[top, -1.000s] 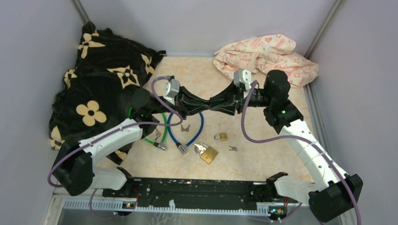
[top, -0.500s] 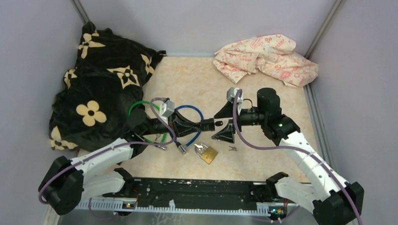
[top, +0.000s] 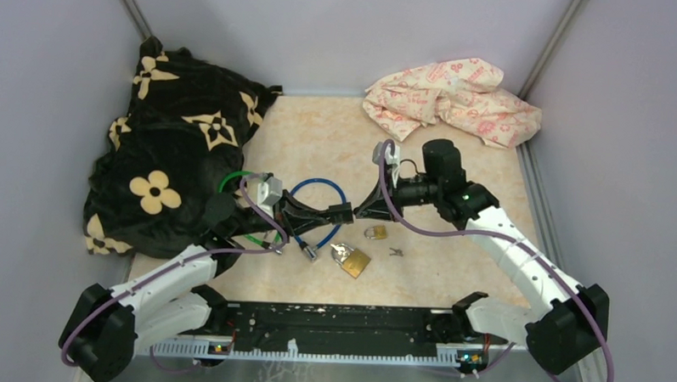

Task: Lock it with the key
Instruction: Lock the lock, then place the key at the center of the board.

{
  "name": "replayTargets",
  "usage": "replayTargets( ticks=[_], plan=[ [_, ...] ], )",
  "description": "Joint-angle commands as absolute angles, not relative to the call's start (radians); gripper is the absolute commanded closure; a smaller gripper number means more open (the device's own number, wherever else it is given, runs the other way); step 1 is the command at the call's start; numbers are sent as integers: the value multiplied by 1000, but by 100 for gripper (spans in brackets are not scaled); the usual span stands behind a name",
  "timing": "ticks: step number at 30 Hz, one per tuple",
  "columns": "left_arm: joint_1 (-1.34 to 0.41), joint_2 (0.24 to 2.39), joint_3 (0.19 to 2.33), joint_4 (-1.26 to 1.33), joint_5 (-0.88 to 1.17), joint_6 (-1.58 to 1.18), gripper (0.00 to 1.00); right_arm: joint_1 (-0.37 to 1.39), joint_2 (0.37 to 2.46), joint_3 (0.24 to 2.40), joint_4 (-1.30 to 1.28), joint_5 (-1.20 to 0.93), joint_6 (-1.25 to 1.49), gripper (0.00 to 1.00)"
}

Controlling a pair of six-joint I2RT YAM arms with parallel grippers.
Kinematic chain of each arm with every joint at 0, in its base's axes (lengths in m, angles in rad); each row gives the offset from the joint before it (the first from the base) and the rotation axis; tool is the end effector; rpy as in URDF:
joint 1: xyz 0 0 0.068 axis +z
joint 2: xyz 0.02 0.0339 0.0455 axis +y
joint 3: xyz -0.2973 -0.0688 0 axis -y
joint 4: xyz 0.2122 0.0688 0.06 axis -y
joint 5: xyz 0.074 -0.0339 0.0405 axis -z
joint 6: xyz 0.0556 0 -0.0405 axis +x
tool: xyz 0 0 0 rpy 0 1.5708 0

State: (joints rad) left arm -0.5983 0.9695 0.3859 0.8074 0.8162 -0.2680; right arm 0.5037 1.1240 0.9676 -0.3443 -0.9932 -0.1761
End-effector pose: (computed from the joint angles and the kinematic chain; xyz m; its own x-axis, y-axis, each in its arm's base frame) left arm 0.1187 -0.1299 0.3167 -0.0808 -0.1645 -0.9831 0.9866 0.1269 -0.1023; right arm 0.1545 0.1383 0.3577 -0.2550 -0.2498 -0.9341 -0.9668 0.0810 0.2423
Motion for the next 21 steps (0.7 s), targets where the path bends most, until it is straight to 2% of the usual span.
replayTargets(
  ticks=[1, 3, 5, 8, 11, 13, 17, 21],
  plan=[
    [-592, 945, 398, 894, 828, -273, 100, 529, 1115, 1024, -315, -996, -198, 100],
    [-589, 946, 403, 882, 828, -273, 100, 528, 1105, 1021, -332, -986, -209, 100],
    [-570, 942, 405, 850, 812, -288, 100, 514, 1075, 1010, -345, -890, -199, 100],
    [-496, 933, 397, 792, 791, -343, 100, 380, 1000, 946, -312, -699, -119, 100],
    [-417, 913, 382, 721, 759, -347, 100, 198, 931, 851, -245, -613, 5, 100],
    [-401, 913, 369, 699, 736, -344, 100, 140, 905, 804, -209, -548, 75, 100],
    [-403, 977, 372, 660, 632, -420, 100, 134, 928, 709, -137, -317, 309, 100],
    [-484, 1133, 462, 575, 460, -456, 100, 134, 958, 556, -66, -235, 518, 100]
  ],
)
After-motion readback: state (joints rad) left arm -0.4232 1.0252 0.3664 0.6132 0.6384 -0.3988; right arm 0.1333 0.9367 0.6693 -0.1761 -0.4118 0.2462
